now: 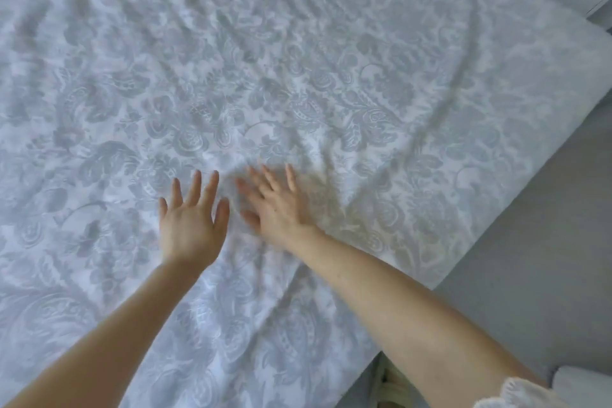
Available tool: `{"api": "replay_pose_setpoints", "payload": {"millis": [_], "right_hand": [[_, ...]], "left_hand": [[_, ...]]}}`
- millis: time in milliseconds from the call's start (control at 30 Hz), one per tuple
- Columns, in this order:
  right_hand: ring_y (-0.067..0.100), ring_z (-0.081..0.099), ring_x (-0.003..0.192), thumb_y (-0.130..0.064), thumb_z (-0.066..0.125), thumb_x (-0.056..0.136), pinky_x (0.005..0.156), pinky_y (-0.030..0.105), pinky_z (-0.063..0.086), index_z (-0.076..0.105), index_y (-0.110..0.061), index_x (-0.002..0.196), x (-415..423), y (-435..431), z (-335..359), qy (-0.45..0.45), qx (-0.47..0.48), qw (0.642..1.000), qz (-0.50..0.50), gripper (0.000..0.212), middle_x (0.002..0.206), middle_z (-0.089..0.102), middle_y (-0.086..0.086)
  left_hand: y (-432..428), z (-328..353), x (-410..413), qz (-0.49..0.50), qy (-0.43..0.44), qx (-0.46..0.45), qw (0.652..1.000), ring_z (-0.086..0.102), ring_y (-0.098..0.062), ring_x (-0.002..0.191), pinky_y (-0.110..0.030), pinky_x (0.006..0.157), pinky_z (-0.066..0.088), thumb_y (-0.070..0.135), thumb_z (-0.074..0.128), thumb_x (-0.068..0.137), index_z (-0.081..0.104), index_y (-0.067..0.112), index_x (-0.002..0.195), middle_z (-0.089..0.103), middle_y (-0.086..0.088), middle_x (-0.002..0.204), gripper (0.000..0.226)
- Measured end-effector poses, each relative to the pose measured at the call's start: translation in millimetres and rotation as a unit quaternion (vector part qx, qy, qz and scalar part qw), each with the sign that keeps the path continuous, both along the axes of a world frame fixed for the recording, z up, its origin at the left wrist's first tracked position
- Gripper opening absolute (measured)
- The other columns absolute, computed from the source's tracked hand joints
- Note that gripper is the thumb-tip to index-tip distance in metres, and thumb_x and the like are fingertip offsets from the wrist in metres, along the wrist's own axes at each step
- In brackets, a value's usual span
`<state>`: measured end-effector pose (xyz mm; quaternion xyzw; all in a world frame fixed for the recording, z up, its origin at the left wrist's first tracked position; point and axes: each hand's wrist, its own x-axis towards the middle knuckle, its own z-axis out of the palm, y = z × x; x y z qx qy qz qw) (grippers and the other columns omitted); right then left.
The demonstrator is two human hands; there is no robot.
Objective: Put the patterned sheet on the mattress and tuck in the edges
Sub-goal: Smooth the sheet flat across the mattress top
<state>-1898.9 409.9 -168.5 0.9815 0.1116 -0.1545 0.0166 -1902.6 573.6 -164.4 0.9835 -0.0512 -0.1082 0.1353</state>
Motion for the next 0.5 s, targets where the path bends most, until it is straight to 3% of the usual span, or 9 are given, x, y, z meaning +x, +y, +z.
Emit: {"api": "replay_pose_setpoints", "payload": {"millis": [33, 100, 200, 267, 300, 367, 433, 500], "right_hand": [[0.022, -0.004, 0.147, -0.057, 0.012, 0.096, 0.113, 0.059, -0.006, -0.002, -0.030, 0.150, -7.7, -26.8, -10.4, 0.005, -0.038, 0.999, 0.008, 0.062, 0.159, -0.004, 0.000], [0.021, -0.005, 0.147, -0.066, 0.000, 0.091, 0.113, 0.059, -0.002, -0.006, -0.032, 0.150, -53.9, -117.7, -31.3, -0.014, -0.070, 0.989, -0.131, 0.068, 0.158, -0.009, -0.002], [0.023, 0.004, 0.147, -0.071, -0.005, 0.085, 0.111, 0.060, 0.017, -0.002, -0.032, 0.151, -150.6, -258.6, -15.6, 0.061, -0.097, 0.929, -0.353, 0.076, 0.160, -0.004, -0.001], [0.032, 0.029, 0.138, -0.063, 0.007, 0.091, 0.106, 0.056, 0.028, 0.005, -0.029, 0.151, -161.6, -296.2, 8.6, 0.113, -0.111, 0.902, -0.402, 0.069, 0.158, 0.014, 0.007], [0.034, 0.039, 0.131, -0.058, 0.012, 0.094, 0.104, 0.054, 0.032, 0.013, -0.025, 0.150, -149.0, -297.4, 11.7, 0.088, -0.120, 0.915, -0.376, 0.066, 0.154, 0.025, 0.010], [0.034, 0.045, 0.127, -0.059, 0.014, 0.090, 0.105, 0.052, 0.033, 0.031, -0.016, 0.146, -107.0, -278.3, 19.3, 0.010, -0.073, 0.958, -0.277, 0.072, 0.146, 0.040, 0.014], [0.031, 0.030, 0.139, -0.068, 0.016, 0.085, 0.114, 0.054, 0.016, 0.030, -0.021, 0.147, -78.4, -243.6, 16.0, 0.029, 0.004, 0.996, -0.088, 0.079, 0.153, 0.031, 0.011], [0.026, 0.006, 0.147, -0.075, 0.007, 0.081, 0.116, 0.051, -0.005, 0.018, -0.035, 0.149, -77.1, -228.2, -0.9, 0.082, 0.033, 0.991, 0.096, 0.079, 0.159, 0.010, 0.003]], "left_hand": [[-20.7, -10.5, -10.6, -0.013, 0.010, 0.026, 1.000, 0.005, -0.038, 0.145, -0.057, 0.115, 0.009, 0.061, 0.001, 0.083, 0.014, 0.030, 0.150, 0.015, -0.007, 0.158, 0.074], [-63.7, -31.5, -58.4, -0.067, 0.030, 0.072, 0.995, -0.004, -0.039, 0.144, -0.061, 0.113, 0.000, 0.066, -0.002, 0.086, 0.004, 0.036, 0.149, 0.003, -0.012, 0.158, 0.070], [-119.5, -30.5, -141.9, -0.217, 0.059, 0.058, 0.973, 0.008, -0.046, 0.142, -0.067, 0.107, 0.011, 0.064, 0.016, 0.093, 0.023, 0.034, 0.147, 0.020, -0.015, 0.156, 0.063], [-137.1, -19.8, -167.2, -0.378, 0.065, 0.031, 0.923, 0.022, -0.049, 0.137, -0.064, 0.104, 0.019, 0.061, 0.026, 0.093, 0.039, 0.034, 0.141, 0.035, -0.006, 0.151, 0.057], [-141.8, -14.5, -162.6, -0.420, 0.046, 0.010, 0.906, 0.031, -0.044, 0.135, -0.060, 0.103, 0.023, 0.057, 0.028, 0.094, 0.046, 0.033, 0.136, 0.043, -0.001, 0.147, 0.052], [-147.9, -9.6, -132.4, -0.336, -0.009, -0.030, 0.941, 0.042, -0.029, 0.133, -0.050, 0.106, 0.026, 0.054, 0.024, 0.097, 0.050, 0.026, 0.134, 0.048, 0.002, 0.142, 0.053], [-145.2, -11.3, -94.9, -0.143, -0.025, 0.024, 0.989, 0.024, -0.028, 0.142, -0.045, 0.116, 0.011, 0.064, 0.013, 0.091, 0.027, 0.024, 0.145, 0.023, 0.001, 0.152, 0.069], [-145.0, -17.9, -81.8, -0.070, 0.039, 0.086, 0.993, -0.003, -0.031, 0.146, -0.049, 0.115, -0.006, 0.070, 0.000, 0.081, -0.003, 0.037, 0.144, -0.006, 0.004, 0.154, 0.071]]}}
